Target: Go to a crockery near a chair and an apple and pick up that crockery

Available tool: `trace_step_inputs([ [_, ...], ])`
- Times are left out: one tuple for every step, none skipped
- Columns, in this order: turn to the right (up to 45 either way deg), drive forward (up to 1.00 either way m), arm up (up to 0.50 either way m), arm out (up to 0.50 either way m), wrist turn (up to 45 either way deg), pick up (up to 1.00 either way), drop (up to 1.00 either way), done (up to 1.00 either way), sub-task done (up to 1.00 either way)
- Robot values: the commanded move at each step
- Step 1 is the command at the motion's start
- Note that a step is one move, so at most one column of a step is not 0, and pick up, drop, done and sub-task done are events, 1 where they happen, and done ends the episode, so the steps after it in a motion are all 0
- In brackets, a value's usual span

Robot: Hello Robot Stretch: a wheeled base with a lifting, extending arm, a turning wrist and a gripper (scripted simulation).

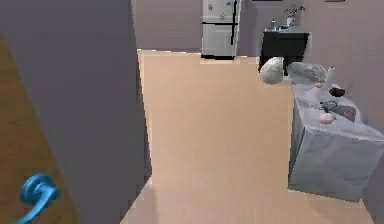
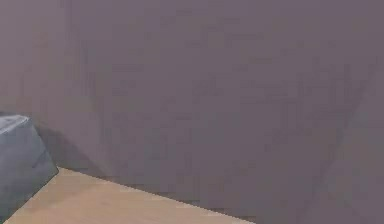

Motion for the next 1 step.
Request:
trace_step_inputs([
  [0.0, 1.00, 0.00, 0.00, 0.0, 0.00, 0.00, 0.00, 0.00],
])
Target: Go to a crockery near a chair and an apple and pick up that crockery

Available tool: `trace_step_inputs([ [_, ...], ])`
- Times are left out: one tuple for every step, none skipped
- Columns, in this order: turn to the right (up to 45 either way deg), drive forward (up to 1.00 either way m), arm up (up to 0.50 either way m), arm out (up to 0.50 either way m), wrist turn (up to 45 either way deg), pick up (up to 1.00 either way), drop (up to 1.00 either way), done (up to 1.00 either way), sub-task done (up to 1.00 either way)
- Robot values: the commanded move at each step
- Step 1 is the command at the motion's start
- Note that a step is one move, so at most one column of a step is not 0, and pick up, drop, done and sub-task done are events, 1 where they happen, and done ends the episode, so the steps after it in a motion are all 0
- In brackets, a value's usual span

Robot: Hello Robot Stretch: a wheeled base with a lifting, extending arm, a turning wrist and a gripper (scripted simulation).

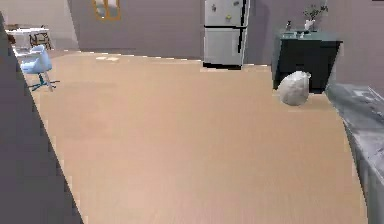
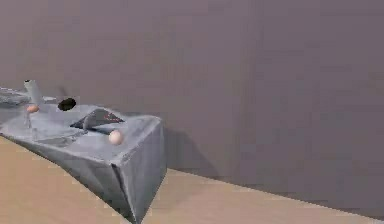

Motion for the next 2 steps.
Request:
trace_step_inputs([
  [0.0, 1.00, 0.00, 0.00, 0.0, 0.00, 0.00, 0.00, 0.00],
  [21.0, 0.00, 0.00, 0.00, 0.0, 0.00, 0.00, 0.00, 0.00],
])
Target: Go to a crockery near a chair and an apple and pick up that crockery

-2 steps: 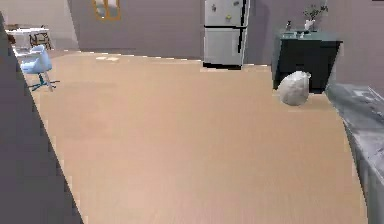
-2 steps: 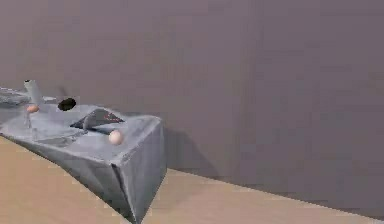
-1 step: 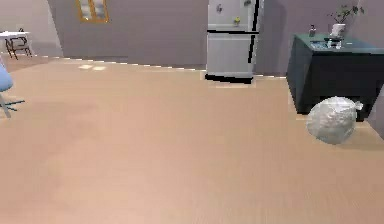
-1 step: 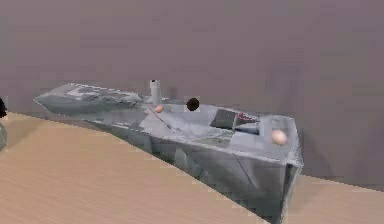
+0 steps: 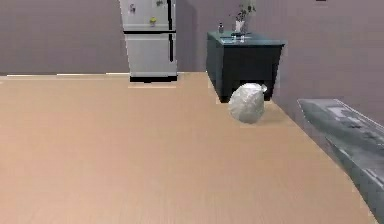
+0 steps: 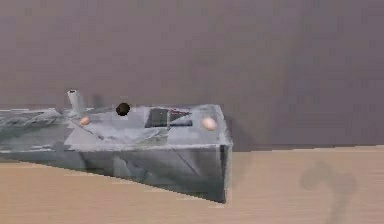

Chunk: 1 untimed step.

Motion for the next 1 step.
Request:
trace_step_inputs([
  [0.0, 0.05, 0.00, 0.00, 0.0, 0.00, 0.00, 0.00, 0.00],
])
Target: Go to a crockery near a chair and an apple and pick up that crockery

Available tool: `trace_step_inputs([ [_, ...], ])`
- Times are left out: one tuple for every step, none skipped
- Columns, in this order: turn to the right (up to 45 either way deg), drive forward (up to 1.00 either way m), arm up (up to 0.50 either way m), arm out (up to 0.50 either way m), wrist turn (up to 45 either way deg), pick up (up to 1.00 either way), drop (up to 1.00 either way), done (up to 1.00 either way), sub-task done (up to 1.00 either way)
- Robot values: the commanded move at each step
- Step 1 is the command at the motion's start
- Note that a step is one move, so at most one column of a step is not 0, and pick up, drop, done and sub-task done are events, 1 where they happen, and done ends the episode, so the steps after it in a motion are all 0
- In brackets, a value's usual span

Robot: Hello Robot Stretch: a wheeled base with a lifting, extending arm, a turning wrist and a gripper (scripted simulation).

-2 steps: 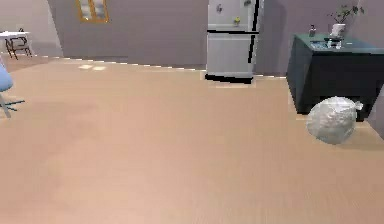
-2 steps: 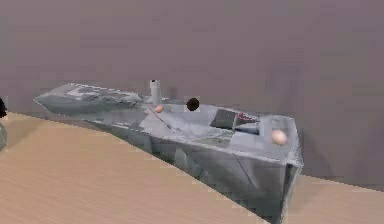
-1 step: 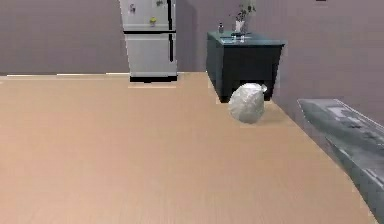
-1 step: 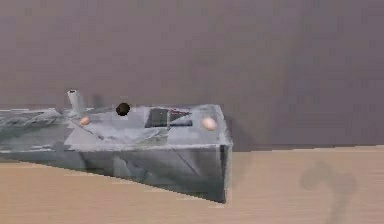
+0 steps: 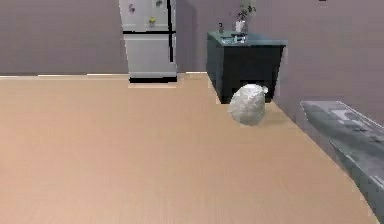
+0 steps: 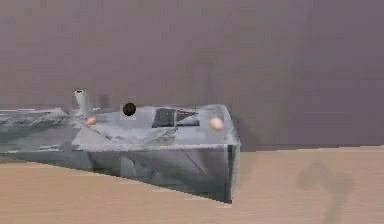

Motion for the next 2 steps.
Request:
trace_step_inputs([
  [-45.0, 0.00, 0.00, 0.00, 0.0, 0.00, 0.00, 0.00, 0.00],
  [-18.0, 0.00, 0.00, 0.00, 0.0, 0.00, 0.00, 0.00, 0.00],
])
